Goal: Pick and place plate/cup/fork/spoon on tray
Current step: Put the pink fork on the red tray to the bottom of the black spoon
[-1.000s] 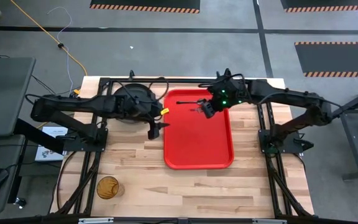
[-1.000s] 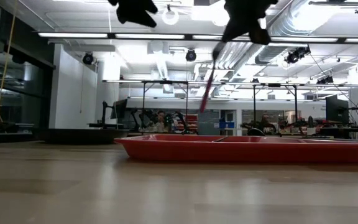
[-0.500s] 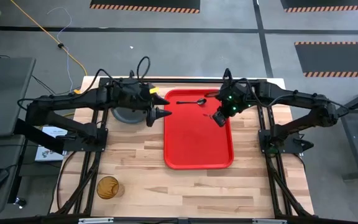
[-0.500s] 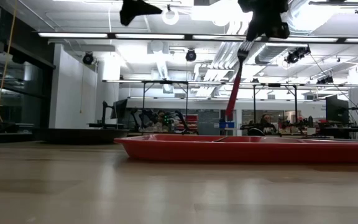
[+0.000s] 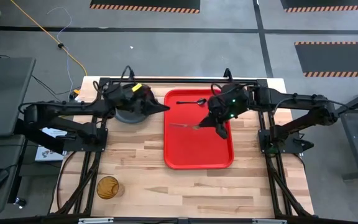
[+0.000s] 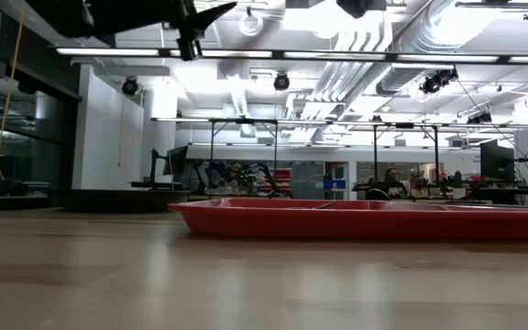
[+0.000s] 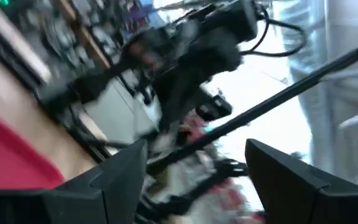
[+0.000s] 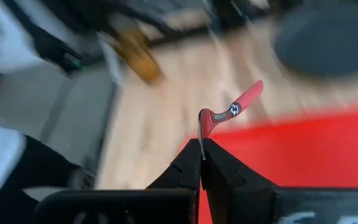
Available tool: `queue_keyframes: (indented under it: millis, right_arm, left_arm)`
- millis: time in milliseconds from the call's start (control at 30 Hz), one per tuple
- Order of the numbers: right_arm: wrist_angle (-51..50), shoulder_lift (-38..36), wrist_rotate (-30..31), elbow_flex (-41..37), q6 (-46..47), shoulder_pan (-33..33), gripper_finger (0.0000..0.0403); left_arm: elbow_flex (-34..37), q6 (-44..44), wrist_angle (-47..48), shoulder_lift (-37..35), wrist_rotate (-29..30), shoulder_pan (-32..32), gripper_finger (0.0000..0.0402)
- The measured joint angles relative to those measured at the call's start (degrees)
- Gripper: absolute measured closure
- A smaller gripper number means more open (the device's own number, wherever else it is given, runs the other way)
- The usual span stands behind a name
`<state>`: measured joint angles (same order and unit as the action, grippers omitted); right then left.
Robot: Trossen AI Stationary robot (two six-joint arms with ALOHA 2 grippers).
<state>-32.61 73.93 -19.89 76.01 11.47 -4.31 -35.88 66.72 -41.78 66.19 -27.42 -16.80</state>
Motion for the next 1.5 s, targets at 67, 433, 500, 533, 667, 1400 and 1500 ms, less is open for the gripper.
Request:
queue_keyframes:
  millis: [67,433,500,533,667,1400,1500]
  right_arm:
    - [6.3,0.0,-4.6,0.0,-0.1,-0.3,0.0403]
    - [19.6,0.0,-17.7,0.0,-1.0,-0.6,0.0403]
    - [19.6,0.0,-17.7,0.0,-1.5,-0.6,0.0403]
    - [19.8,0.0,-17.8,0.0,-1.9,-0.6,0.0403]
    - [20.4,1.4,-19.5,0.0,-2.5,-0.6,0.0403]
    - [31.7,6.1,-26.7,0.0,2.1,-0.6,0.0403]
    - [31.1,6.0,-25.3,0.0,2.1,-0.6,0.0403]
  left_arm:
    - [1.5,6.0,-1.7,0.1,-3.1,-0.5,0.0140]
    - [1.6,23.2,-5.6,0.0,-18.8,2.3,0.0140]
    - [1.6,26.0,-6.6,0.0,-19.4,3.3,0.0140]
    - [1.6,27.2,-7.3,0.1,-20.0,3.8,0.0140]
    - [1.5,31.2,-11.1,0.1,-20.1,5.7,0.0140]
    - [-2.0,30.7,-10.1,2.1,-21.7,12.0,0.0140]
    - [-2.0,30.7,-10.0,2.1,-21.7,12.6,0.0140]
